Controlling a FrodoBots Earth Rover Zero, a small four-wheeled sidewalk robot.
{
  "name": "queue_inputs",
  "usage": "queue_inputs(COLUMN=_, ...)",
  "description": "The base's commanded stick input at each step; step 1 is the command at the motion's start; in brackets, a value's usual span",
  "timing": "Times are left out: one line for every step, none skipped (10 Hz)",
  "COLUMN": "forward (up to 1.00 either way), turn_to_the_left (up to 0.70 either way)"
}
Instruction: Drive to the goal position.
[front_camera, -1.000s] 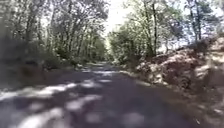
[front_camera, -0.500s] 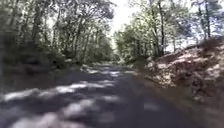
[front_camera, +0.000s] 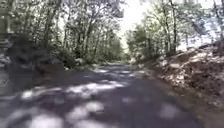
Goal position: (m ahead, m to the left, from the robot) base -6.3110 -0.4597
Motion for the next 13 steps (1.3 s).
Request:
queue_inputs(forward=0.0, turn_to_the_left=0.45)
queue_inputs(forward=0.0, turn_to_the_left=0.45)
queue_inputs(forward=0.0, turn_to_the_left=0.45)
queue_inputs(forward=0.0, turn_to_the_left=0.45)
queue_inputs(forward=0.0, turn_to_the_left=0.45)
queue_inputs(forward=0.0, turn_to_the_left=0.45)
queue_inputs(forward=0.0, turn_to_the_left=0.45)
queue_inputs(forward=0.0, turn_to_the_left=0.45)
queue_inputs(forward=0.0, turn_to_the_left=0.45)
queue_inputs(forward=0.0, turn_to_the_left=0.45)
queue_inputs(forward=0.0, turn_to_the_left=0.45)
queue_inputs(forward=0.0, turn_to_the_left=0.45)
queue_inputs(forward=0.0, turn_to_the_left=0.45)
